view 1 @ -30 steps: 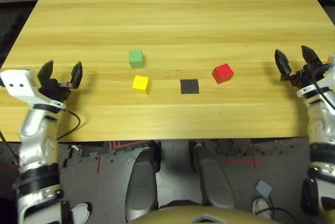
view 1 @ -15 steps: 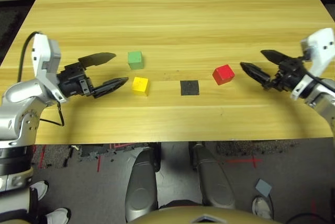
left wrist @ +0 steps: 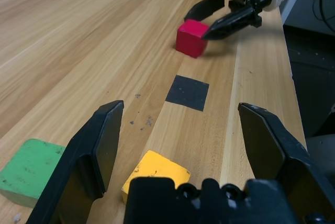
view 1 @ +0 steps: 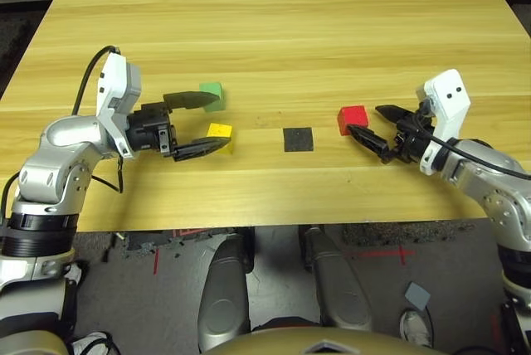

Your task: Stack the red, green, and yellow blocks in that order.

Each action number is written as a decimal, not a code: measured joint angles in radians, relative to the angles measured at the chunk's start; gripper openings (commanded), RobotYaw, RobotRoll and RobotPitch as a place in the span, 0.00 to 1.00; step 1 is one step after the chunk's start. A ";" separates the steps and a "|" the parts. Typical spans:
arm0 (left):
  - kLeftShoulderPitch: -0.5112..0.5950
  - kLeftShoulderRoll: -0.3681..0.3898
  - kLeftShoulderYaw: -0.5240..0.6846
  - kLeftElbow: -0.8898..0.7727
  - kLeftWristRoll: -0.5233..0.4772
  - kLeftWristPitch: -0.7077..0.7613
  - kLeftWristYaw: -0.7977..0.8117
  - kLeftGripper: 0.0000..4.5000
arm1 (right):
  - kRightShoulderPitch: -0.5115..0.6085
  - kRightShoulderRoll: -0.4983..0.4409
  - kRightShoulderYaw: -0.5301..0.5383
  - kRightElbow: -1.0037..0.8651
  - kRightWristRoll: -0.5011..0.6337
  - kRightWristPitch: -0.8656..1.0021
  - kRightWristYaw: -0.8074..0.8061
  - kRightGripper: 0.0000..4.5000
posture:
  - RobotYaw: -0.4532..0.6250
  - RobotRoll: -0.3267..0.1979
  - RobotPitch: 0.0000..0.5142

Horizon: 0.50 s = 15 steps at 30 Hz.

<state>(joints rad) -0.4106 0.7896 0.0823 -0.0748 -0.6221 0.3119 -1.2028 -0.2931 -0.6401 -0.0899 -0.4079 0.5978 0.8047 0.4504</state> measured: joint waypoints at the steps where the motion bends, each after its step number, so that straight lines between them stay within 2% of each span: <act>1: 0.001 -0.003 0.000 -0.002 0.000 0.000 0.002 0.99 | -0.003 0.001 0.003 0.000 -0.002 0.001 0.000 1.00 | 0.34 0.23 0.61; 9: 0.013 -0.017 0.002 -0.034 0.000 0.017 0.038 0.99 | -0.020 0.030 0.036 0.003 -0.038 0.002 0.004 1.00 | 0.35 0.22 0.61; 15: 0.015 -0.022 0.002 -0.052 -0.002 0.032 0.060 0.99 | -0.023 0.003 0.039 0.022 -0.061 -0.011 0.061 1.00 | 0.35 0.21 0.61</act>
<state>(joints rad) -0.3952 0.7680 0.0841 -0.1270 -0.6240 0.3434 -1.1425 -0.3162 -0.6373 -0.0509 -0.3863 0.5371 0.7933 0.5109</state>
